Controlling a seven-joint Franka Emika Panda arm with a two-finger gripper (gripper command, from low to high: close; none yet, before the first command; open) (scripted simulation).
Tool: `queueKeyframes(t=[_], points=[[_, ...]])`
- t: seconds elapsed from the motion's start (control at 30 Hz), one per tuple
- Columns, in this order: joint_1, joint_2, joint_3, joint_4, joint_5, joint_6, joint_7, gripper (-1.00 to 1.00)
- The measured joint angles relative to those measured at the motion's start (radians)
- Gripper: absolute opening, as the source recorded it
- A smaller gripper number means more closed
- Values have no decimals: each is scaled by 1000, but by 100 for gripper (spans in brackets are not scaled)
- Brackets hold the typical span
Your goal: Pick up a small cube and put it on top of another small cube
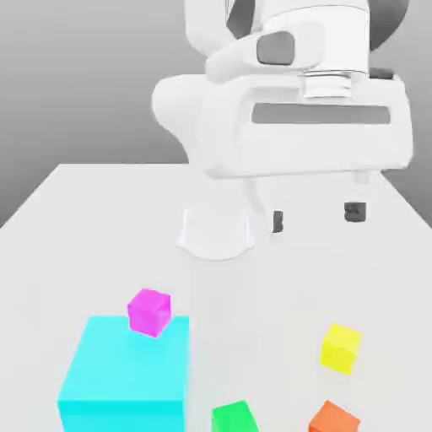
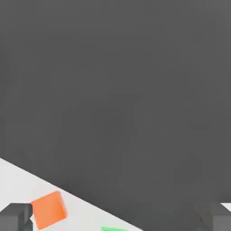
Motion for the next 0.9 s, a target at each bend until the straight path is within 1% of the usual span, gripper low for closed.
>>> queueKeyframes(t=[0.33, 0.5, 0.53, 0.73, 0.8, 0.9], points=[[41, 363, 41, 7, -32, 106, -158, 0], [57, 545, 34, 36, -61, 221, -164, 0], [59, 571, 31, 42, -65, 241, -162, -100], [61, 583, 30, 44, -67, 250, -160, -100], [57, 548, 35, 37, -62, 222, -164, -100], [48, 450, 46, 15, -47, 146, -175, -100]])
